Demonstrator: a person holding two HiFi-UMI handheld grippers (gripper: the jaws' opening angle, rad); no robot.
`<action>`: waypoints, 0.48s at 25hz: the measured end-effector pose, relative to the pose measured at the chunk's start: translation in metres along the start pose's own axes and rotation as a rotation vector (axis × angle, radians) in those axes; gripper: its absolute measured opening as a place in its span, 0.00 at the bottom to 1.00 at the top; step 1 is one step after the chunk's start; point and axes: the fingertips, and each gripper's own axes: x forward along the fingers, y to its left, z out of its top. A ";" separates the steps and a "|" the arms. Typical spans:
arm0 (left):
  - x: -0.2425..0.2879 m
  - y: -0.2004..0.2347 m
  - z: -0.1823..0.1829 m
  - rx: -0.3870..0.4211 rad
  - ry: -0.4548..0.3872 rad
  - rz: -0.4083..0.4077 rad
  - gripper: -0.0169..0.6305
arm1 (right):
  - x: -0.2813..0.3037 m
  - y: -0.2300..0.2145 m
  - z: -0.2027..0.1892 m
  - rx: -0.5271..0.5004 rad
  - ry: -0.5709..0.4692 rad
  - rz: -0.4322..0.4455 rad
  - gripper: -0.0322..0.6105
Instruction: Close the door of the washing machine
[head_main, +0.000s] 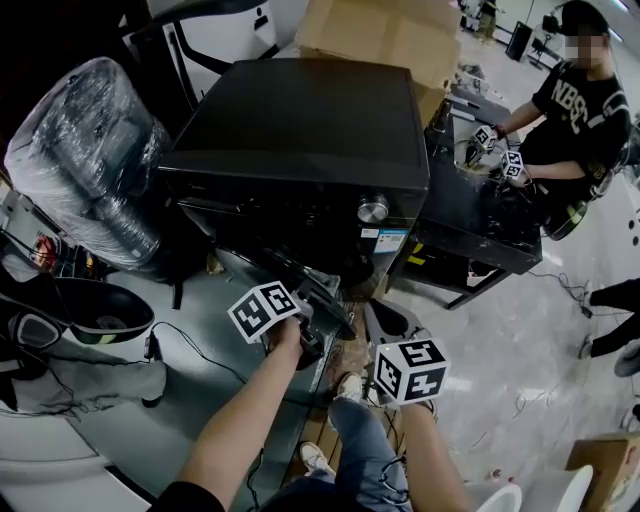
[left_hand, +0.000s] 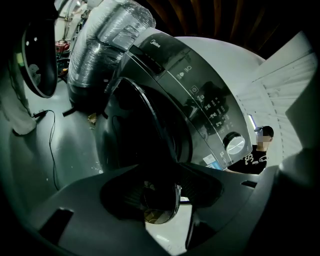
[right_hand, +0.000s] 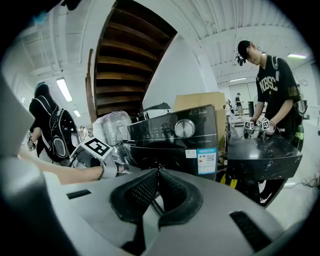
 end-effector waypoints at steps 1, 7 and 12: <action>0.003 -0.003 0.001 -0.011 -0.006 0.000 0.38 | 0.002 -0.002 0.001 0.002 0.001 -0.001 0.08; 0.022 -0.016 0.008 -0.076 -0.038 -0.002 0.38 | 0.016 -0.018 0.006 0.008 0.004 -0.002 0.08; 0.038 -0.027 0.014 -0.110 -0.047 -0.009 0.39 | 0.027 -0.031 0.007 0.012 0.017 -0.002 0.08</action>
